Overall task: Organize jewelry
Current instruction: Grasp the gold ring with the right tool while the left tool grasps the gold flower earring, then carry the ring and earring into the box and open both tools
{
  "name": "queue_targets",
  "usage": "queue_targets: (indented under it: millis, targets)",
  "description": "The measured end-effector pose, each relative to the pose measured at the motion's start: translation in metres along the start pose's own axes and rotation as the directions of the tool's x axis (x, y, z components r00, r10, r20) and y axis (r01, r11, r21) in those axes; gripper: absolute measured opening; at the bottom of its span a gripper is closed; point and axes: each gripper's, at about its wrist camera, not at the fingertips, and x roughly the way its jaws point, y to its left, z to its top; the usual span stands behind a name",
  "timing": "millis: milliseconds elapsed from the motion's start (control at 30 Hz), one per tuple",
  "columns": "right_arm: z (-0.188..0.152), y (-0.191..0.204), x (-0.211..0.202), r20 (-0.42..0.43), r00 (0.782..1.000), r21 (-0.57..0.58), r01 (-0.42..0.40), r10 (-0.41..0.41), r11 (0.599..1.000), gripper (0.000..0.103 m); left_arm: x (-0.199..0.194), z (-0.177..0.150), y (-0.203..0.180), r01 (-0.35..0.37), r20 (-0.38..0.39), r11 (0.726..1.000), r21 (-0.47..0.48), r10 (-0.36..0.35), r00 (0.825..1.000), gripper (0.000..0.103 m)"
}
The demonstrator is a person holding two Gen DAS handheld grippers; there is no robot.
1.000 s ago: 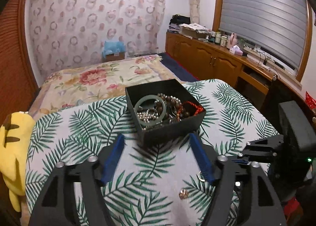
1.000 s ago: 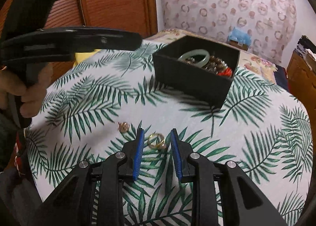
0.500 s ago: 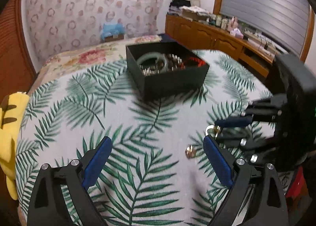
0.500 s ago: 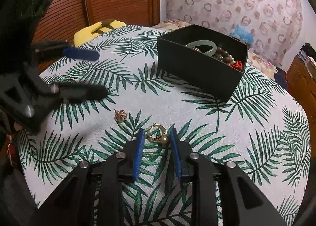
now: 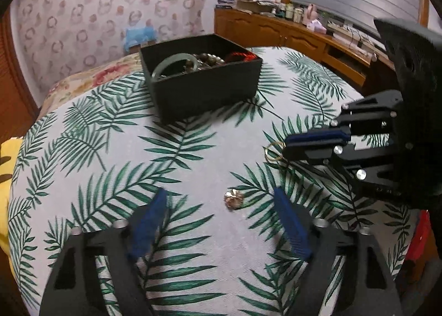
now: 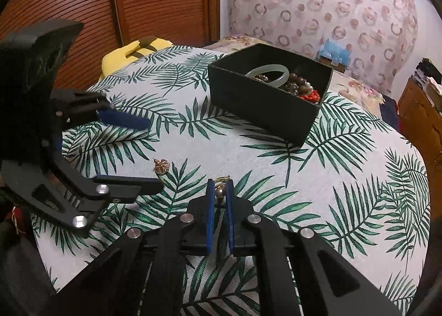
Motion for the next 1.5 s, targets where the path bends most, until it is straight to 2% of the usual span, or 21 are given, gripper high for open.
queue_targets:
  millis: [33, 100, 133, 267, 400, 633, 900, 1067, 1400, 1433, 1500]
  targets:
    - [0.000, -0.001, -0.001, 0.002, 1.000, 0.001, 0.001, -0.001, 1.000, 0.009, 0.001, 0.001, -0.002, 0.002, -0.004, 1.000, 0.005, -0.002, 1.000, 0.061]
    - [0.000, -0.002, -0.002, 0.007, 1.000, 0.005, 0.002, -0.002, 1.000, 0.009, 0.003, 0.001, -0.005, -0.002, -0.010, 1.000, 0.016, 0.002, 1.000, 0.044]
    - [0.000, -0.002, -0.002, 0.009, 1.000, 0.007, 0.003, -0.003, 1.000, 0.009, 0.004, 0.001, -0.006, -0.001, -0.013, 1.000, 0.019, 0.002, 1.000, 0.040]
    - [0.002, -0.003, -0.005, 0.021, 1.000, 0.012, 0.002, -0.002, 1.000, 0.009, 0.005, 0.002, -0.007, -0.001, -0.010, 1.000, 0.026, 0.001, 1.000, 0.015]
    - [0.004, -0.006, -0.011, 0.036, 0.999, 0.018, 0.003, -0.004, 1.000, 0.009, 0.002, 0.002, -0.010, 0.027, -0.003, 0.999, 0.034, -0.026, 1.000, 0.014]
    - [0.015, -0.009, -0.018, 0.059, 0.998, 0.020, 0.011, -0.012, 1.000, 0.009, -0.012, 0.015, -0.004, 0.012, 0.056, 1.000, 0.013, -0.013, 0.998, 0.014]
    - [0.054, -0.022, -0.030, 0.119, 0.992, 0.012, 0.047, -0.048, 0.999, 0.009, -0.026, 0.052, 0.007, -0.010, 0.145, 1.000, -0.013, 0.012, 0.989, 0.014]
    - [0.076, -0.042, -0.022, 0.128, 0.990, 0.047, 0.060, -0.065, 0.997, 0.009, -0.027, 0.079, 0.015, -0.033, 0.187, 0.999, -0.030, 0.038, 0.982, 0.014]
    - [0.095, -0.069, 0.001, 0.118, 0.990, 0.109, 0.066, -0.079, 0.992, 0.010, -0.005, 0.103, 0.030, -0.058, 0.185, 0.995, -0.080, 0.072, 0.980, 0.014]
    - [0.096, -0.070, 0.003, 0.112, 0.990, 0.112, 0.075, -0.088, 0.991, 0.010, -0.003, 0.104, 0.031, -0.063, 0.184, 0.994, -0.088, 0.078, 0.980, 0.015]
    - [0.095, -0.070, 0.005, 0.110, 0.990, 0.110, 0.080, -0.092, 0.991, 0.010, -0.001, 0.104, 0.033, -0.070, 0.182, 0.992, -0.103, 0.088, 0.979, 0.029]
